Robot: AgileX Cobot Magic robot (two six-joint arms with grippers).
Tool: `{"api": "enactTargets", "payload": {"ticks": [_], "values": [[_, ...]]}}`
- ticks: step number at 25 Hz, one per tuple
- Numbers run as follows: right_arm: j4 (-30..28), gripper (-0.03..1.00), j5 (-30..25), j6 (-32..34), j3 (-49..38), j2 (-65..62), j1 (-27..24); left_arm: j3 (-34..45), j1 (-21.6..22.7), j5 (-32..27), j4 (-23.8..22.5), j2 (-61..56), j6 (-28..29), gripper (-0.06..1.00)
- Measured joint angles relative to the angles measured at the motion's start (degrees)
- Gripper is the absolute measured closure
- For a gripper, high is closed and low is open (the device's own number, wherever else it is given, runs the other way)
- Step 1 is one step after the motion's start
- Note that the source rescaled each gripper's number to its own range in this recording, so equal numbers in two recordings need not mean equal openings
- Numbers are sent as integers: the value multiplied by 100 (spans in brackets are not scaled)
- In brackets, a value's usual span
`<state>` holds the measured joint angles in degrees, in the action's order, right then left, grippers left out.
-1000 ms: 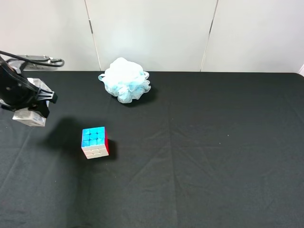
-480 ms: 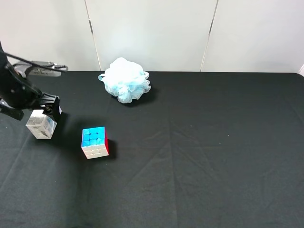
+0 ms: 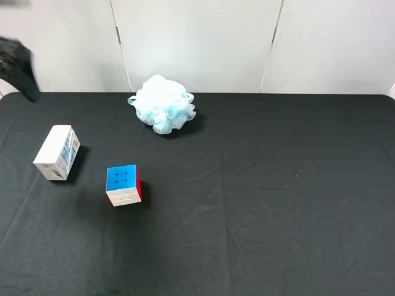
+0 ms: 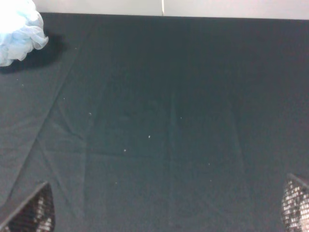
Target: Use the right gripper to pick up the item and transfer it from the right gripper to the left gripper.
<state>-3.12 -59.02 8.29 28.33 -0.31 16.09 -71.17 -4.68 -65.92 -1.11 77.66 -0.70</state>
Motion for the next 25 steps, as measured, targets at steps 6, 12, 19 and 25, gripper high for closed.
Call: {"api": "enactTargets", "payload": {"ticks": [6, 12, 19, 25], "values": [[5, -3, 0, 0, 0, 0, -45, 16, 0, -88, 32, -1578, 0, -6], [5, -3, 0, 0, 0, 0, -919, 831, 0, -92, 75, -3581, 0, -6], [5, -3, 0, 0, 0, 0, -1994, 2372, 0, -81, 76, -6144, -7, -5], [5, -3, 0, 0, 0, 0, -2067, 3506, 0, -66, 111, -7793, -12, -5]]}}
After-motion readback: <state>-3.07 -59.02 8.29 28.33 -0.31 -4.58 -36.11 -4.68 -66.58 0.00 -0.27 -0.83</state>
